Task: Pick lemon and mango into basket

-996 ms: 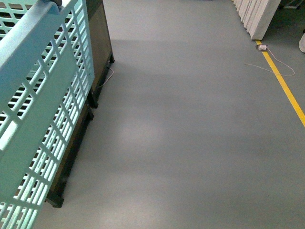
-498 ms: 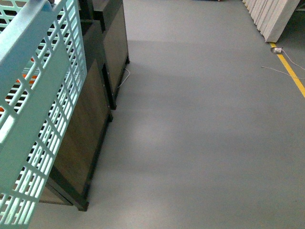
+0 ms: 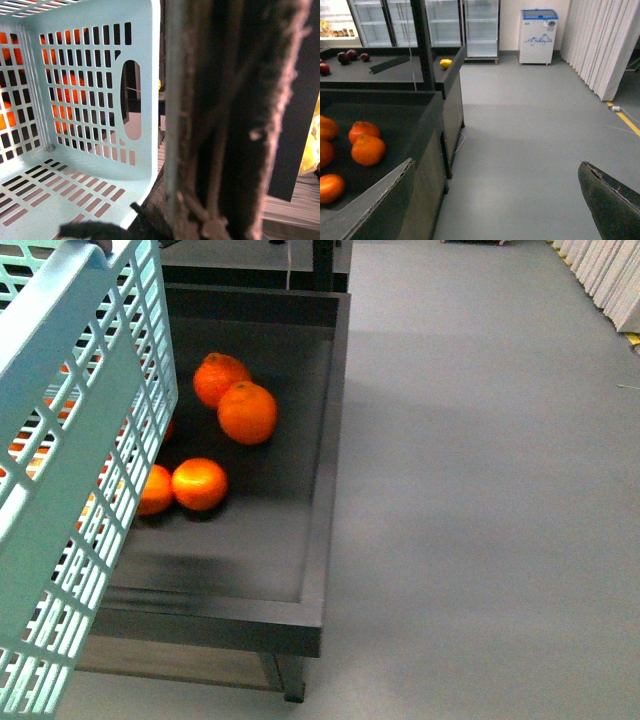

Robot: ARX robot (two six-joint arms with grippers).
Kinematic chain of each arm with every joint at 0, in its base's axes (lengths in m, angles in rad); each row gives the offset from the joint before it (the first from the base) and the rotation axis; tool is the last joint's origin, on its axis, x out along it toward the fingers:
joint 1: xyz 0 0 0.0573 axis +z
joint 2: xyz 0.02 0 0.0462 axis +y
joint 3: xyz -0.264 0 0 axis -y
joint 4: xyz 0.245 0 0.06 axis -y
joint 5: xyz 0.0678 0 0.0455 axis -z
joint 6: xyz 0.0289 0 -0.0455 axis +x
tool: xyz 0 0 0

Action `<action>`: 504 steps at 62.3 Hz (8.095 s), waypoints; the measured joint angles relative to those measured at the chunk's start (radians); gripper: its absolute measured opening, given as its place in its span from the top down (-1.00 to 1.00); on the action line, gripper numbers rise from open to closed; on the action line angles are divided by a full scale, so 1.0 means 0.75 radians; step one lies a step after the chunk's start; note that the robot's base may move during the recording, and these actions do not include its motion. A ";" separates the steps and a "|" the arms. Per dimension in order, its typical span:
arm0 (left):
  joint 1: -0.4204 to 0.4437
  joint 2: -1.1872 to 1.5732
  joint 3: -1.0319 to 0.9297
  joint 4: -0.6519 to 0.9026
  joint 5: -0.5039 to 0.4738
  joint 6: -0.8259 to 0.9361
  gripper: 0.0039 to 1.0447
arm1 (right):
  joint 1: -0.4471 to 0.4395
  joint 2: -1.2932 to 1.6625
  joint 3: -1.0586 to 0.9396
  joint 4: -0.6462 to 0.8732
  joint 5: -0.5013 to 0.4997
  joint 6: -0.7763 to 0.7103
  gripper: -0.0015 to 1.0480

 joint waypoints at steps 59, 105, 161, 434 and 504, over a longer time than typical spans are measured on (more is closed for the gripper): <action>0.000 0.001 0.000 0.001 0.001 0.000 0.90 | 0.001 -0.001 0.000 0.000 -0.001 0.000 -0.83; 0.000 -0.002 0.001 0.000 0.002 0.000 0.90 | 0.001 -0.001 0.000 0.000 0.001 0.000 -0.83; 0.002 0.001 0.001 0.000 -0.006 0.002 0.90 | 0.001 -0.001 0.000 0.000 0.001 0.000 -0.83; -0.774 0.793 0.591 0.044 0.090 0.594 0.91 | -0.062 3.566 2.143 0.200 0.064 0.213 -0.83; -0.774 0.793 0.591 0.044 0.092 0.594 0.91 | -0.275 2.728 1.466 0.536 -0.244 0.229 -0.36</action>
